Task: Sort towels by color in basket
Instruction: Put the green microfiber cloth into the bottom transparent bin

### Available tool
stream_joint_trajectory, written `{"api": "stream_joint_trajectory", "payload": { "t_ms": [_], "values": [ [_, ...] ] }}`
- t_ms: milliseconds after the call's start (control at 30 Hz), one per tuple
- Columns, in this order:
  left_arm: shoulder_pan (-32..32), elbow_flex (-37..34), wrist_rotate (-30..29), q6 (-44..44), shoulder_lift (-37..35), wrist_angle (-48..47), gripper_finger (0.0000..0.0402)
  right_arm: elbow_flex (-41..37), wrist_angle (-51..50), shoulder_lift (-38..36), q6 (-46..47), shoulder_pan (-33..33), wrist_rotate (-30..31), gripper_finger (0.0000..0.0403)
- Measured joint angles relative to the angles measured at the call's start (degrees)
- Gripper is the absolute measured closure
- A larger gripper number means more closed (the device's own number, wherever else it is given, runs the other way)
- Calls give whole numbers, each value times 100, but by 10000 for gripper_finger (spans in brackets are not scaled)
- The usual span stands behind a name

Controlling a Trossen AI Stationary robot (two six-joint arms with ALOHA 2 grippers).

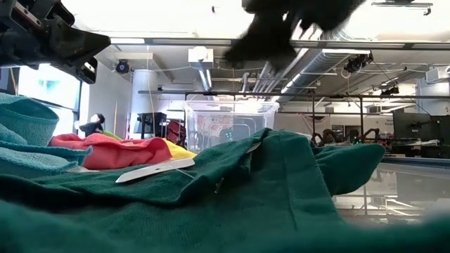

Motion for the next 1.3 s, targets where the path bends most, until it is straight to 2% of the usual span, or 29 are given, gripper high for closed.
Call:
{"api": "stream_joint_trajectory", "payload": {
  "t_ms": [67, 200, 367, 467, 667, 700, 767, 900, 1000, 1100, 1167, 1300],
  "values": [
    [0, -1, 0, -1, 0, -3, 401, 72, 179, 465, -507, -54, -300, 152],
    [0, -1, -1, 0, 0, -4, 401, 217, 185, 1159, -993, -107, -488, 151],
    [0, 0, -2, -2, 0, 11, 401, 292, 74, 1495, -966, -92, -39, 173],
    [0, -1, -2, -2, 5, 36, 401, 295, -314, 1497, -675, -22, 519, 223],
    [0, -2, -4, -2, 9, 101, 401, 263, -942, 1138, -62, 124, 1286, 368],
    [0, -2, -4, -2, 9, 111, 401, 253, -1157, 999, 30, 155, 1403, 380],
    [0, -2, -3, -4, 9, 126, 401, 228, -1767, 633, 353, 271, 1798, 381],
    [0, -2, -5, -66, 9, 129, 401, 616, -2588, -268, 1210, 697, 2910, 355],
    [0, -2, -5, 2, 9, 212, 401, 1156, -3559, -718, 1668, 1110, 3297, 363],
    [0, -2, -4, 25, 9, 328, 401, 1984, -4793, -956, 2133, 1592, 3362, 384],
    [0, -2, -4, 96, 9, 369, 401, 2702, -5890, -1024, 2821, 1912, 3193, 385],
    [0, -2, -4, 109, 9, 395, 401, 4048, -8479, -810, 5461, 2438, 2690, 385]
  ]
}}
